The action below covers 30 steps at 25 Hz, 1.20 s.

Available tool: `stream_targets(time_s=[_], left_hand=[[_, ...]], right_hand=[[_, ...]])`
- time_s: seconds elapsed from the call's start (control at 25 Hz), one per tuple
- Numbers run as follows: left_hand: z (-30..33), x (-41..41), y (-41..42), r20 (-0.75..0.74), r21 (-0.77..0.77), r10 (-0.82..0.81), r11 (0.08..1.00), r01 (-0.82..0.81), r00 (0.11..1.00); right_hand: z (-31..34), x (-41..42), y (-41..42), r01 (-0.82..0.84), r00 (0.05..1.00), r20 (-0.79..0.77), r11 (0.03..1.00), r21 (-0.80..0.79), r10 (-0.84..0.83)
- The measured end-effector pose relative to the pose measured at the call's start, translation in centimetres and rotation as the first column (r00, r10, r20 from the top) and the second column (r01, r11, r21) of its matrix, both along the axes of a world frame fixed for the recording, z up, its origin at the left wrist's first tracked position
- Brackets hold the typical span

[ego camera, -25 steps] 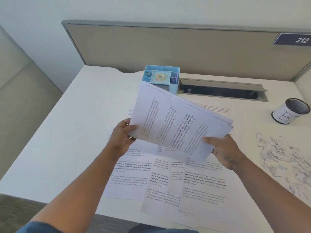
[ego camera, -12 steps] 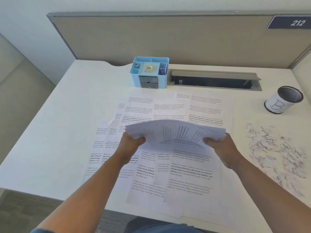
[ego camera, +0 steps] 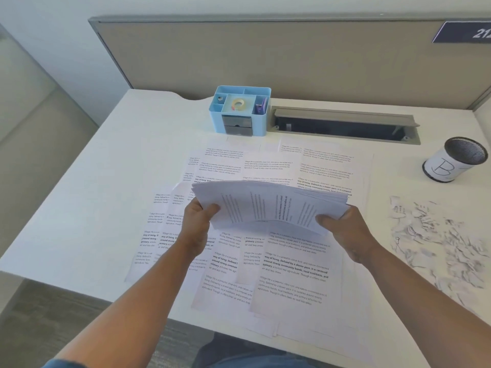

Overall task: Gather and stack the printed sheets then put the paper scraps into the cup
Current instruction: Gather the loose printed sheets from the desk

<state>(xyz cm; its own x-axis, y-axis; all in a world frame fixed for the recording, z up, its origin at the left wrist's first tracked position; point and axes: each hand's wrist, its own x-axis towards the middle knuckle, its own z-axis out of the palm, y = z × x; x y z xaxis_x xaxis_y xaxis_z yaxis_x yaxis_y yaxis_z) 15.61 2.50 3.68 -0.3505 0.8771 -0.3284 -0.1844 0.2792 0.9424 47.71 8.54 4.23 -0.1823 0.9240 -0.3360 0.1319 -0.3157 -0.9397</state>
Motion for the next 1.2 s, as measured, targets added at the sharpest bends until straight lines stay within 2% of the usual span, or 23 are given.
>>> stream_targets(time_s=[0.28,0.4,0.6,0.76,0.84,1.04,1.2], left_hand=[[-0.2,0.7,0.3,0.034,-0.006,0.072,0.997,-0.072,0.997],[-0.5,0.8,0.3,0.03,-0.011,0.055,0.998,-0.055,0.998],[-0.8,1.3,-0.2,-0.162,-0.062,-0.016,0.998,0.006,0.987],[-0.6,1.3,-0.6,-0.325,-0.097,0.031,0.993,-0.066,0.945],[-0.5,1.3,-0.6,-0.352,-0.119,0.029,0.99,-0.075,0.936],[-0.5,0.8,-0.7,-0.287,-0.099,-0.023,0.995,-0.005,0.958],[-0.1,0.5,-0.5,-0.103,-0.004,-0.024,1.0,0.023,0.994]], right_hand=[[0.4,-0.2,-0.1,-0.01,1.0,-0.022,1.0,0.018,0.011],[0.3,0.0,0.0,-0.02,0.999,-0.025,1.0,0.018,0.021],[-0.1,-0.2,-0.7,-0.052,0.998,-0.032,0.999,-0.001,0.052],[-0.2,-0.4,-0.8,-0.022,0.998,-0.061,0.999,0.027,0.023],[-0.2,-0.3,-0.8,-0.02,0.999,-0.042,0.999,0.034,0.021],[0.0,-0.1,-0.9,-0.059,0.998,-0.011,0.997,0.046,0.06],[0.2,-0.2,-1.0,-0.059,0.998,-0.024,0.997,0.056,0.061]])
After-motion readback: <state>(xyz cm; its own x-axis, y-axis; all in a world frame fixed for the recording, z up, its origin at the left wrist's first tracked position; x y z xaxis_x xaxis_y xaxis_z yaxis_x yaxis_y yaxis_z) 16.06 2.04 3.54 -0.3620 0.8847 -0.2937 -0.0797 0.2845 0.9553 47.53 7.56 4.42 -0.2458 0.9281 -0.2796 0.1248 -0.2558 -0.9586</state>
